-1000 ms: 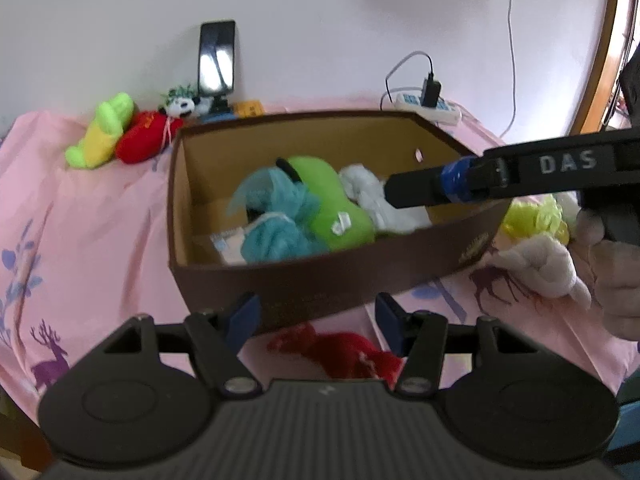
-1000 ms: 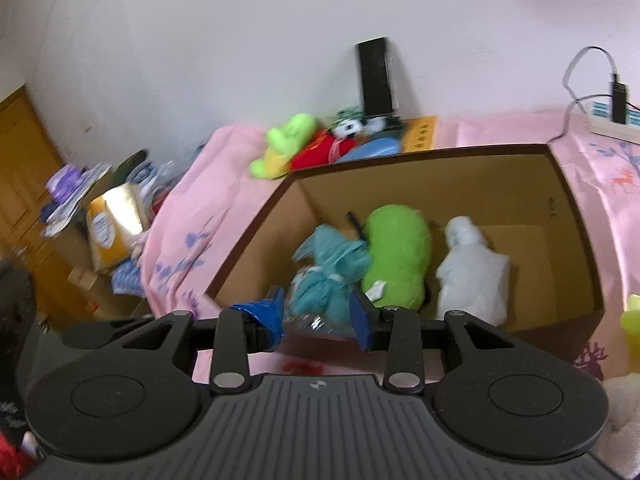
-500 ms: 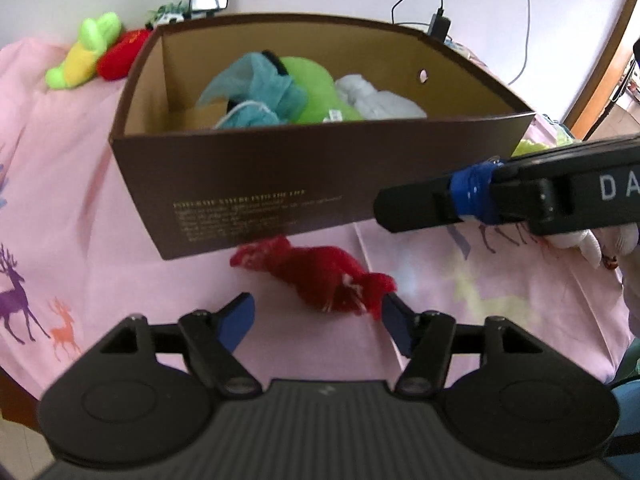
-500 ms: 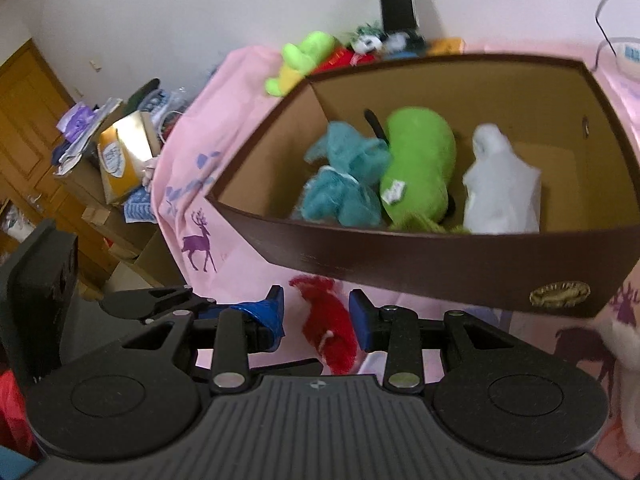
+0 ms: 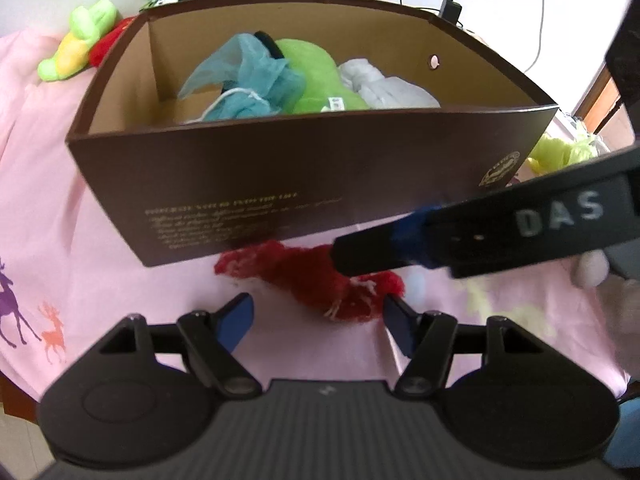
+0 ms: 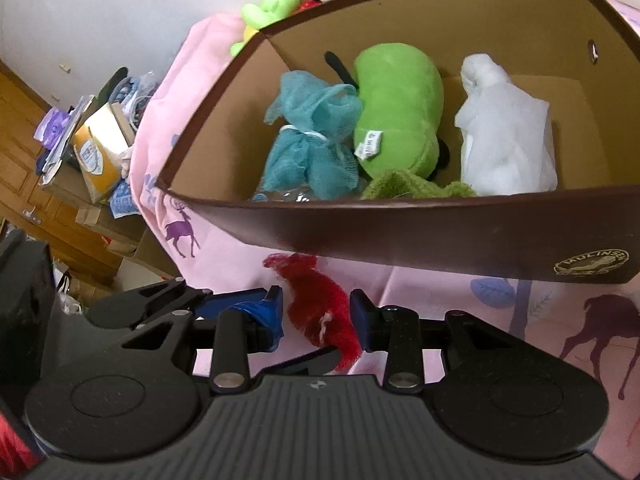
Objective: Organize soft objects
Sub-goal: 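Withdraw both grippers from the box toward the red plush, then close both grippers on the red plush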
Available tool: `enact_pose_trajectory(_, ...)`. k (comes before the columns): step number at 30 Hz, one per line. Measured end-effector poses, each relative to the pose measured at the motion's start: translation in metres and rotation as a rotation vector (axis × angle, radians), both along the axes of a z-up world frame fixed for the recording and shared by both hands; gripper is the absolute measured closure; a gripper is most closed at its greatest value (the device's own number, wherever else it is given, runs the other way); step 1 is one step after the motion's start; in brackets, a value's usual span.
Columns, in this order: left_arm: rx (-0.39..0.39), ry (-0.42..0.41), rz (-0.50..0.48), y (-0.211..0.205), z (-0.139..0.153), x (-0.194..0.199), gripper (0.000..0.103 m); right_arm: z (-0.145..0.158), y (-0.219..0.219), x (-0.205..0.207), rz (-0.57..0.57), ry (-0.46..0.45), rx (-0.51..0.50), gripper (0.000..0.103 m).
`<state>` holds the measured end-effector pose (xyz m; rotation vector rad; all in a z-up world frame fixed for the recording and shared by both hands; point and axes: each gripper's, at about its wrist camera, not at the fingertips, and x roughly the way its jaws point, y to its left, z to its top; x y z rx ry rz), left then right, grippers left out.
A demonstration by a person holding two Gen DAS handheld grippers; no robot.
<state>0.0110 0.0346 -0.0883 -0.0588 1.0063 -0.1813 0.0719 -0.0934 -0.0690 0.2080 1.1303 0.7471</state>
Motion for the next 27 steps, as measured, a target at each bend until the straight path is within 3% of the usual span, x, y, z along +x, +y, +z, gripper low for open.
enact_pose_trajectory(4,0.006,-0.014,-0.014,-0.006,0.0,0.005,0.041,-0.008,-0.004,0.007,-0.018,0.047,0.019,0.083)
enact_pose_trajectory(15,-0.037,0.001,-0.025,-0.009,-0.01,0.016,0.068,-0.029,-0.013,0.017,-0.045,0.139,0.088,0.085)
enact_pose_trajectory(27,-0.023,-0.051,-0.093,-0.009,0.013,-0.005,0.074,-0.012,-0.019,0.011,0.04,0.117,0.122,0.092)
